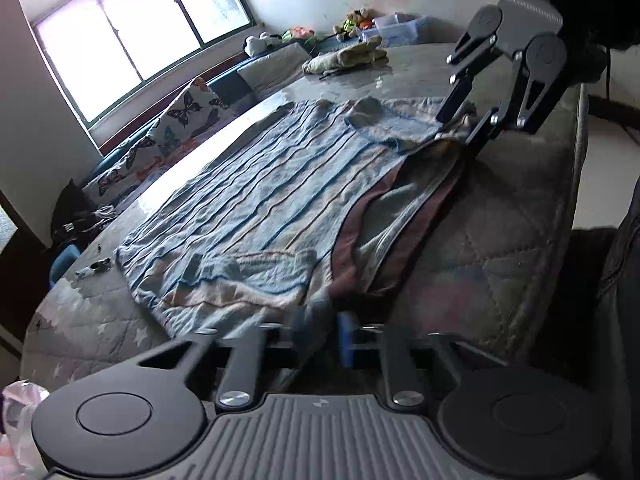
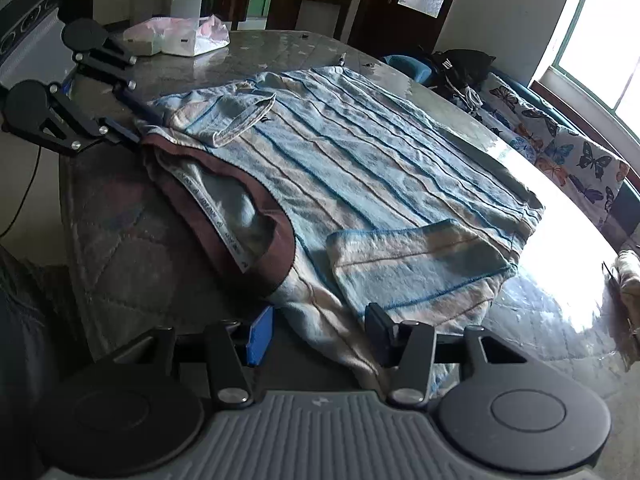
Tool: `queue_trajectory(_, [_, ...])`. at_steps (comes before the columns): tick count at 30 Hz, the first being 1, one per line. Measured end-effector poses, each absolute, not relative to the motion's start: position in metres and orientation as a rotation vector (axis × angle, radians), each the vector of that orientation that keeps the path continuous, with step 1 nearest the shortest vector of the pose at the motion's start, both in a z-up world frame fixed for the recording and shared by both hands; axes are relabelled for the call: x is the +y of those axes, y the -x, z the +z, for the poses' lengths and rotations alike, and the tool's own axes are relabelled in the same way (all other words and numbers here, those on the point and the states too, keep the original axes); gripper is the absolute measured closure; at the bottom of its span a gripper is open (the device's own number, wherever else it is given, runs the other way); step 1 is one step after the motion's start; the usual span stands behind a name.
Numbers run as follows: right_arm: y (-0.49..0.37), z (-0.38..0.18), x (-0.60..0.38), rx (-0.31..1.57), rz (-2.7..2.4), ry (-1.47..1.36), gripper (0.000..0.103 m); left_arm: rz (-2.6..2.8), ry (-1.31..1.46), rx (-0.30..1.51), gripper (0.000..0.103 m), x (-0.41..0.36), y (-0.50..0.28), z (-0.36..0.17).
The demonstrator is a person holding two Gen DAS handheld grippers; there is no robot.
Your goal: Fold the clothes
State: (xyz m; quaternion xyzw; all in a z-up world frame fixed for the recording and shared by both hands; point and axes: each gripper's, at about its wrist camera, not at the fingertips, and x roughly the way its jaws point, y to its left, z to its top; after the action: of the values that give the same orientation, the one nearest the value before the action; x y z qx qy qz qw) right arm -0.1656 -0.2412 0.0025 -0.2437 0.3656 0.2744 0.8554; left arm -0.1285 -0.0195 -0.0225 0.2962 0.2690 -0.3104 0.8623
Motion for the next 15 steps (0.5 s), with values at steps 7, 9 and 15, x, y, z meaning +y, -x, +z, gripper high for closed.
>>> queue_trajectory(7, [0.166,0.001,-0.24,0.747,0.597,0.53,0.047,-0.604,-0.354,0.608,0.093,-0.005,0.093,0.004])
queue_trajectory(9, [0.165,0.0,-0.239,0.736,0.605,0.532,0.046,-0.608,-0.315,0.619,0.093,-0.005,0.081,0.009])
queue_trajectory(15, [0.15,-0.002,-0.239,0.73,0.593,0.458,0.078,-0.613,-0.313,0.626,0.092,-0.008,0.067,0.014])
